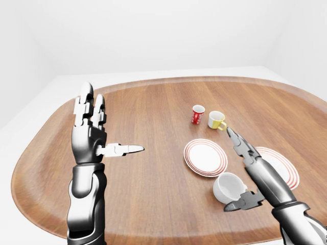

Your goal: Put the white mug on the left plate.

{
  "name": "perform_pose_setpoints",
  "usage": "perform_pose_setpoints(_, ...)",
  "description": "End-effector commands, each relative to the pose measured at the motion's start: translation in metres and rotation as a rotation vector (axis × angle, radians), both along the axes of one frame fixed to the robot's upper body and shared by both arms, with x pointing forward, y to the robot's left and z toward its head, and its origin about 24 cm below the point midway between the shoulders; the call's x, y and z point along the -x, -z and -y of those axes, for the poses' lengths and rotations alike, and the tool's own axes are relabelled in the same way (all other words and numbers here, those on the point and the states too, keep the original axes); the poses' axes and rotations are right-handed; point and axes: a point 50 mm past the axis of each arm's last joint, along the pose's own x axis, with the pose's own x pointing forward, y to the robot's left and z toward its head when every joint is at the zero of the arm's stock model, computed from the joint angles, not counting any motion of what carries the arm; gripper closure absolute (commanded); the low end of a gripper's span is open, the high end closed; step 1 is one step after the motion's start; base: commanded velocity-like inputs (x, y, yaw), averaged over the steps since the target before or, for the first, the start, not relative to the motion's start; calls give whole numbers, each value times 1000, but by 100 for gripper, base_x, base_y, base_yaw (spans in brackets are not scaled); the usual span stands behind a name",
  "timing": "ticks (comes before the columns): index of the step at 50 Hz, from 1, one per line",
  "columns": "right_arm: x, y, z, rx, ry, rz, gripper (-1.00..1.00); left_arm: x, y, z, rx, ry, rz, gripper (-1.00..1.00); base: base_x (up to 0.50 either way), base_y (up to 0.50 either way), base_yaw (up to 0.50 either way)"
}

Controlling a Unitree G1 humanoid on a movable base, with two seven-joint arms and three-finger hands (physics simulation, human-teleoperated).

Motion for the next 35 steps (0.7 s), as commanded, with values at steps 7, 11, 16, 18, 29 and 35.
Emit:
perform_pose_setpoints(7, -1, 9, 6, 84, 77, -65, -100, 0, 1, 0, 0, 0, -3, -97, 0, 0, 0)
perform_pose_setpoints(11, 0, 9, 5, 84, 84, -64, -100, 0, 2, 0, 0, 1, -8, -97, 0, 0, 0)
perform_pose_setpoints(16, 1, 17, 5, 74, 87, -102, -100, -1, 1, -1, 1, -1, -5, -97, 0, 0, 0)
perform_pose_setpoints(18, 0, 18, 6, 72, 89, -110, -100, 0, 2, 0, 0, 1, -7, -97, 0, 0, 0)
perform_pose_setpoints(29, -5, 26, -1, 54, 50, -139, -100, 0, 2, 0, 0, 0, -8, -97, 0, 0, 0)
perform_pose_setpoints(35, -6, 24, -6, 50, 18, -129, -100, 0, 2, 0, 1, -1, -8, -97, 0, 0, 0)
